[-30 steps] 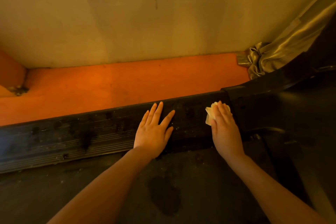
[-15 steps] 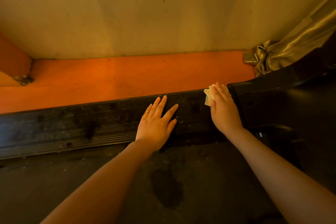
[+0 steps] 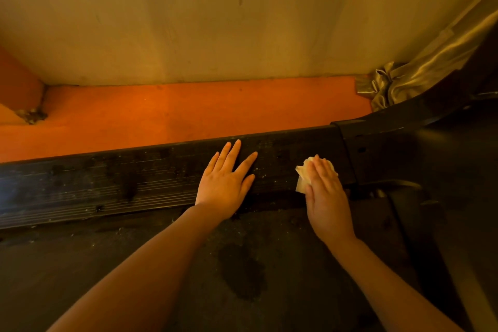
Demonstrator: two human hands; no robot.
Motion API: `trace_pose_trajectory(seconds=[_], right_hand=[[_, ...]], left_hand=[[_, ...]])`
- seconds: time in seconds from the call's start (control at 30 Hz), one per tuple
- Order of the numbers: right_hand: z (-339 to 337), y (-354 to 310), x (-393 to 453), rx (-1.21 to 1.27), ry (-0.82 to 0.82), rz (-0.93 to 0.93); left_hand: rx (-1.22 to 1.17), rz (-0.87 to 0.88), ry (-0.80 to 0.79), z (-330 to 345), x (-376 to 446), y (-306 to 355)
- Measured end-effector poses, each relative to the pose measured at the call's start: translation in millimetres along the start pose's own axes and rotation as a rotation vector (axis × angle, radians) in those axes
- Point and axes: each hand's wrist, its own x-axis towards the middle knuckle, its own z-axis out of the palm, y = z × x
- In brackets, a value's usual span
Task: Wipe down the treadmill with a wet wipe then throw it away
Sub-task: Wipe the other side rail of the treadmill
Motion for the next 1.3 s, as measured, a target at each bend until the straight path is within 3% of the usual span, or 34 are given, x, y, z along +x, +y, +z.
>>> trace_pose_trajectory(seconds=[0.33, 0.8, 1.3], right_hand=[[-15.5, -14.7, 73.0, -0.016, -0.081, -0.055], [1.2, 2.1, -4.7, 0.032, -0.048, -0.125], [-10.9, -18.8, 68.4, -0.044, -0.134, -0.179]], left_hand=[[0.019, 0.025, 0.008, 0.3, 0.4, -3.3], [0.017, 0.029, 0.025, 5.6, 0.1, -4.7], [0.01, 0.059, 0.001, -2.4, -0.6, -8.2]])
